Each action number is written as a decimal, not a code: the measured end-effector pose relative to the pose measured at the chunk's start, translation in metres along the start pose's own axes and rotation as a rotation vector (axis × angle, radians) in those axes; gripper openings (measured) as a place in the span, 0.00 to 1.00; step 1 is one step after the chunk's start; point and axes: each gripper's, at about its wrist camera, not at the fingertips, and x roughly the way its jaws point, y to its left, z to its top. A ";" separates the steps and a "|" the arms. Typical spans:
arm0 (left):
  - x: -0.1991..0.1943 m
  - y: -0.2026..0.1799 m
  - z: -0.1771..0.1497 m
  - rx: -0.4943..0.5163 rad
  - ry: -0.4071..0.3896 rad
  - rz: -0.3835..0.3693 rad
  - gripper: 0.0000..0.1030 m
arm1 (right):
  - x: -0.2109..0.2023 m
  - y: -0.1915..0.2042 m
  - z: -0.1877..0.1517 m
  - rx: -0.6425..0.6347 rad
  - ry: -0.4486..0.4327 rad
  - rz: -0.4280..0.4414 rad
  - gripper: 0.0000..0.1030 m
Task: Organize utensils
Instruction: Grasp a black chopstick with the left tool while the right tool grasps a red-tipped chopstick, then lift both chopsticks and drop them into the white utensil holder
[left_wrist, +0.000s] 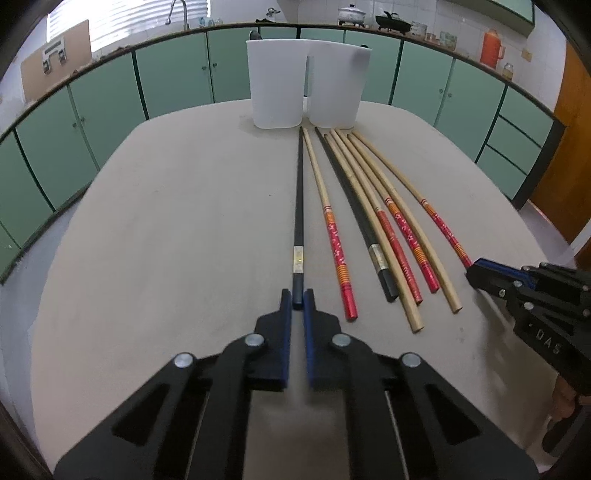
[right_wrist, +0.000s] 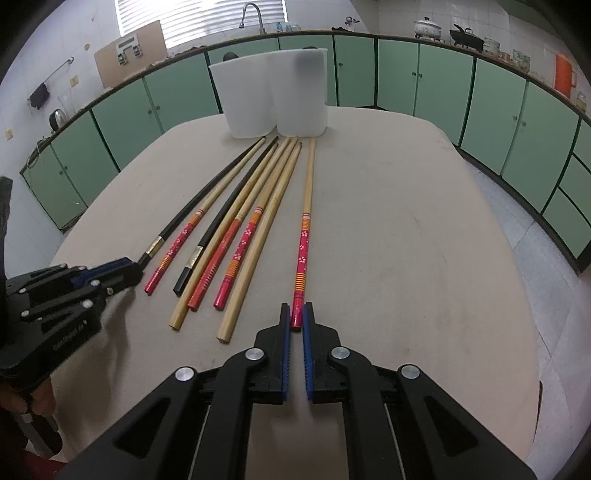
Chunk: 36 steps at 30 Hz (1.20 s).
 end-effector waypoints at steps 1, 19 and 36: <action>0.000 0.000 0.001 -0.003 0.001 -0.003 0.05 | -0.001 0.000 0.000 0.002 0.000 0.002 0.06; -0.012 0.002 0.002 -0.016 -0.076 0.007 0.05 | -0.020 -0.002 0.012 0.026 -0.121 0.027 0.06; -0.119 0.005 0.059 0.031 -0.402 0.020 0.05 | -0.108 -0.003 0.065 -0.051 -0.380 0.045 0.06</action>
